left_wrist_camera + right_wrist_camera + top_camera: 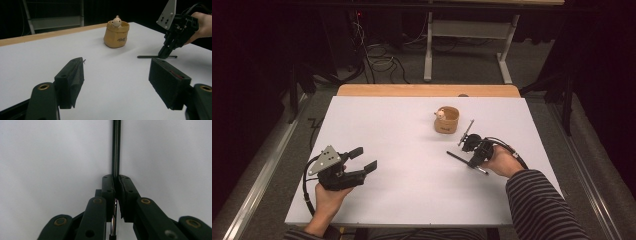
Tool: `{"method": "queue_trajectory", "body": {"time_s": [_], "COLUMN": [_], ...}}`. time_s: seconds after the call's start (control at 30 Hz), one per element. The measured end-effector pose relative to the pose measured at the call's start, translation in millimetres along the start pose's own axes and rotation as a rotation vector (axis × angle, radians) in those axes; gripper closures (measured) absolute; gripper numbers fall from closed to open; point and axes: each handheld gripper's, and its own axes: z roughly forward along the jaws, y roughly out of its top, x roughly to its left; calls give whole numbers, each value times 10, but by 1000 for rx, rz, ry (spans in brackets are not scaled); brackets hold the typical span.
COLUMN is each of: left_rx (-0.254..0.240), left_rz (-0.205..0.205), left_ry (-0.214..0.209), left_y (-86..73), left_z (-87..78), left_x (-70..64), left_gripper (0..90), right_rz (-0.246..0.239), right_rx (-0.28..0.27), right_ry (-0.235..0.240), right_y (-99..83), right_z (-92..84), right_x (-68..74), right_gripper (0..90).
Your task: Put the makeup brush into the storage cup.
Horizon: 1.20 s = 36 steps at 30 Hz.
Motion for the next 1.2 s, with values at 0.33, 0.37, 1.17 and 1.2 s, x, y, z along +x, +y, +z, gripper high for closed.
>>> {"method": "queue_trajectory", "body": {"time_s": [0.33, 0.37, 1.17, 1.2], "left_rx": [1, 2, 24, 26], "left_rz": [1, 2, 27, 29], "left_ry": [-5, -4, 9, 9], "left_y": [2, 2, 3, 3], "left_z": [-1, 1, 26, 28], "left_x": [-1, -1, -30, -32], "left_gripper": [287, 287, 285, 285], "right_rz": [2, -2, 0, 7], "right_rx": [-8, -11, -157, -166], "right_ry": [1, 1, 4, 4], "right_y": [-8, -14, -116, -117], "right_z": [-7, -7, -284, -297], "right_x": [30, 44, 196, 218], "right_gripper": [858, 858, 858, 858]}}
